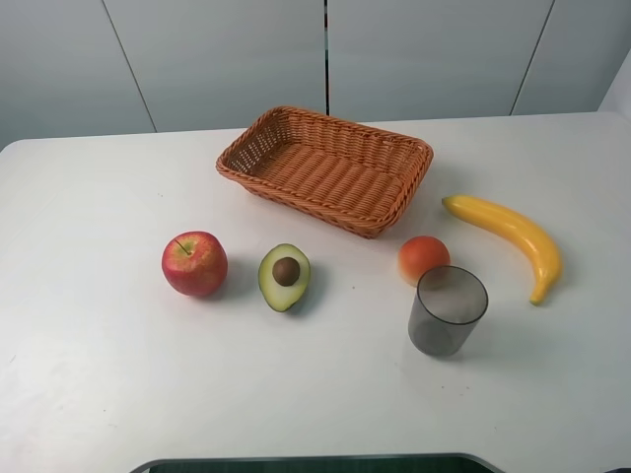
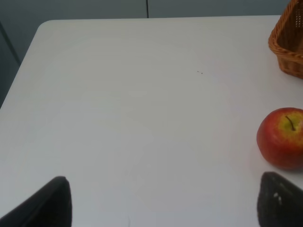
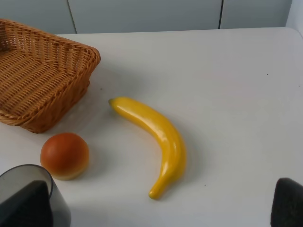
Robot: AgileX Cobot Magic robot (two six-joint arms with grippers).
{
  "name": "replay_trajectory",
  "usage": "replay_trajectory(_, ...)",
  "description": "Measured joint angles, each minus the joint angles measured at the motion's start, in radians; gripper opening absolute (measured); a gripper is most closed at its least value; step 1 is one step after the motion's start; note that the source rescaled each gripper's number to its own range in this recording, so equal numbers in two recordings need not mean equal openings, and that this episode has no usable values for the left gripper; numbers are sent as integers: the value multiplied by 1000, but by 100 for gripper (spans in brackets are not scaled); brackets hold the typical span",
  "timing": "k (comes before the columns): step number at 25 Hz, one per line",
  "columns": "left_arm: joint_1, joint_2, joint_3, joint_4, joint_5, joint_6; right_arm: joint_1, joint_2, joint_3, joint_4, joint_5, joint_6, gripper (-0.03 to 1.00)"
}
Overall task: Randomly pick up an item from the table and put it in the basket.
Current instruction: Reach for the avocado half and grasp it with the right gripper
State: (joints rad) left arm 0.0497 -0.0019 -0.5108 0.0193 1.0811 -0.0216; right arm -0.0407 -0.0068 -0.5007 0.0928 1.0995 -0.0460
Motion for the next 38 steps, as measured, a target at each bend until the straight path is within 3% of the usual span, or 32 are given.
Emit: replay_trajectory(38,0,0,0,0,0,0,0,0,0,0,0,0,100)
